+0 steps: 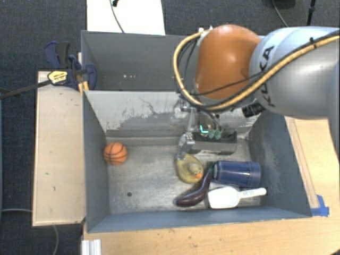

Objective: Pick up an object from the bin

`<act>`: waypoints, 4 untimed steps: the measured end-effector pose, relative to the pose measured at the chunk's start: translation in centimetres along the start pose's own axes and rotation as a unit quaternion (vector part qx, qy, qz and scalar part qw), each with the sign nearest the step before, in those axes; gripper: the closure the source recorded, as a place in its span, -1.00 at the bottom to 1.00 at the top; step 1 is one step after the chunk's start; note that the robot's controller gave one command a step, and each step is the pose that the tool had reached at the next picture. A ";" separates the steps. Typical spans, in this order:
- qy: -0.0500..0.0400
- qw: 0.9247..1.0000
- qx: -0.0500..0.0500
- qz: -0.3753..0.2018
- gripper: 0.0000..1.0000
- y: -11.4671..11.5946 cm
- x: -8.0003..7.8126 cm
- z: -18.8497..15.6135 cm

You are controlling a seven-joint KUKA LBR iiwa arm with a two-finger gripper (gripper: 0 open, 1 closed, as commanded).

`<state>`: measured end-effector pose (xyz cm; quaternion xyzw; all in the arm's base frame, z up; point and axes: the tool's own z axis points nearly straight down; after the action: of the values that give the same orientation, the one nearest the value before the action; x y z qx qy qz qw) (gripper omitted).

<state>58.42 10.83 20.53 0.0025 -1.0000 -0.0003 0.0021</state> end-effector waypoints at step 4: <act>-0.003 1.000 -0.007 -0.025 1.00 -6.3 1.9 12.5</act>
Offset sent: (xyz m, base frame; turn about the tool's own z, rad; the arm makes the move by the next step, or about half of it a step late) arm -0.0441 -0.0513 -0.1261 -0.1122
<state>56.53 4.55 8.05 0.0273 -0.9996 -0.0071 -0.0006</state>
